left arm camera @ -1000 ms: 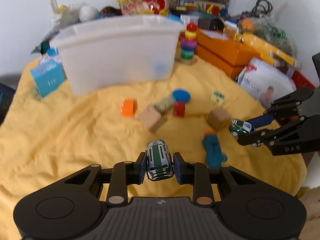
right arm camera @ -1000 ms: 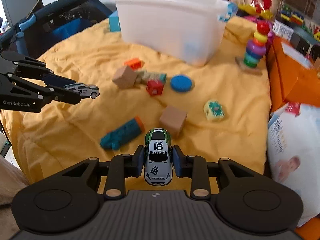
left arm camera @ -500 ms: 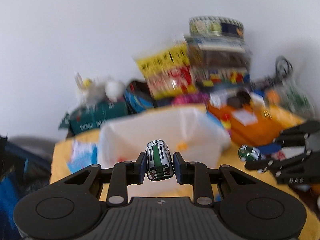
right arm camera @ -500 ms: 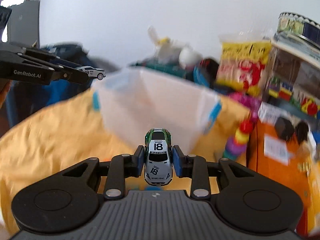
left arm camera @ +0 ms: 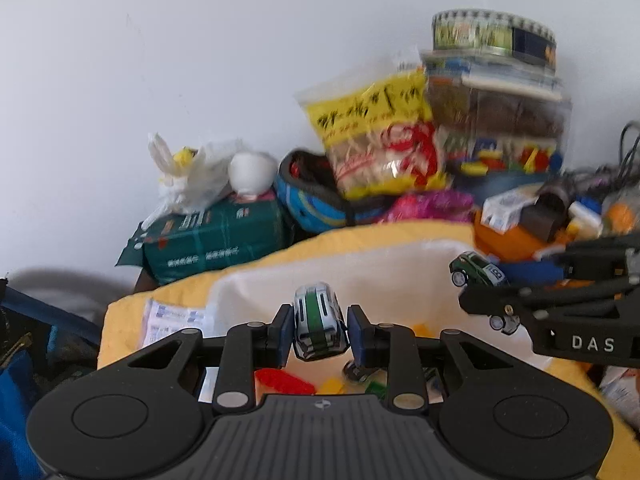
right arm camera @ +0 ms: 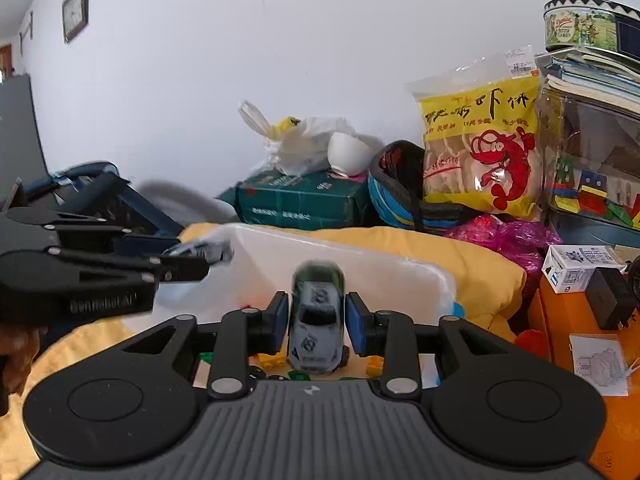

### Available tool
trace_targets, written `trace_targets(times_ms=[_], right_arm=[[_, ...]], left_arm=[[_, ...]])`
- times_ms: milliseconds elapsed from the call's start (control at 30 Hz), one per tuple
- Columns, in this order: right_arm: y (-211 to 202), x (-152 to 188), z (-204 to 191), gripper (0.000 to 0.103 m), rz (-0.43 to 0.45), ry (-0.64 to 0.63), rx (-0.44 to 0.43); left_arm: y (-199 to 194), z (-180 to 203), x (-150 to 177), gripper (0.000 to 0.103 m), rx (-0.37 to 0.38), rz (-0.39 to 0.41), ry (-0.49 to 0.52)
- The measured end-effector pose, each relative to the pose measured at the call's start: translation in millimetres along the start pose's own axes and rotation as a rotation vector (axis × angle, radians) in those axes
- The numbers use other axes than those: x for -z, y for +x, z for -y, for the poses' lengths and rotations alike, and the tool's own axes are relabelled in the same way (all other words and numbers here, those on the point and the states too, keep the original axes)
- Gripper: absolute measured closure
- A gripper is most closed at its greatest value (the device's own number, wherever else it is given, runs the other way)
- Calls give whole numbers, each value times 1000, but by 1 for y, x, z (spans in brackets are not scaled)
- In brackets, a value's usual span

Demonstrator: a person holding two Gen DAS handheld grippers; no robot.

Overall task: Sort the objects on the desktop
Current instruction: 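Carry both cars over the white bin and open both tools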

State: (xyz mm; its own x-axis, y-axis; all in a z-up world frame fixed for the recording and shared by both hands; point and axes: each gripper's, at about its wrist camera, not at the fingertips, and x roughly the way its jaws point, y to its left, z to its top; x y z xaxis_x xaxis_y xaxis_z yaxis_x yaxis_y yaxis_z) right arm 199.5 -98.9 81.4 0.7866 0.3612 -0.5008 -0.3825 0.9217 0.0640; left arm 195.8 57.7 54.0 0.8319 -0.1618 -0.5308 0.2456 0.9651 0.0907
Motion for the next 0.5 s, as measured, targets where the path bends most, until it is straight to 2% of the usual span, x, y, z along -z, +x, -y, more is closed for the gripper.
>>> trace_targets(times_ms=[67, 133, 267, 333, 400, 433, 500], right_arm=[[5, 4, -3, 59, -12, -18, 3], [3, 8, -4, 59, -22, -5, -14], [-9, 14, -5, 57, -3, 9, -11], [-20, 17, -7, 50, 10, -1, -3], [-31, 20, -9, 48, 30, -11, 5], [-39, 23, -10, 48, 39, -14, 5], [-51, 30, -12, 47, 54, -29, 7]], left_arm=[[-1, 0, 5, 61, -14, -4, -2], [-8, 0, 12, 53, 6, 8, -20], [-18, 2, 23, 53, 9, 9, -11], [-30, 4, 30, 53, 29, 17, -30], [-43, 4, 39, 48, 84, 29, -84], [-51, 5, 44, 42, 105, 32, -97], [-62, 12, 56, 41, 113, 26, -86]])
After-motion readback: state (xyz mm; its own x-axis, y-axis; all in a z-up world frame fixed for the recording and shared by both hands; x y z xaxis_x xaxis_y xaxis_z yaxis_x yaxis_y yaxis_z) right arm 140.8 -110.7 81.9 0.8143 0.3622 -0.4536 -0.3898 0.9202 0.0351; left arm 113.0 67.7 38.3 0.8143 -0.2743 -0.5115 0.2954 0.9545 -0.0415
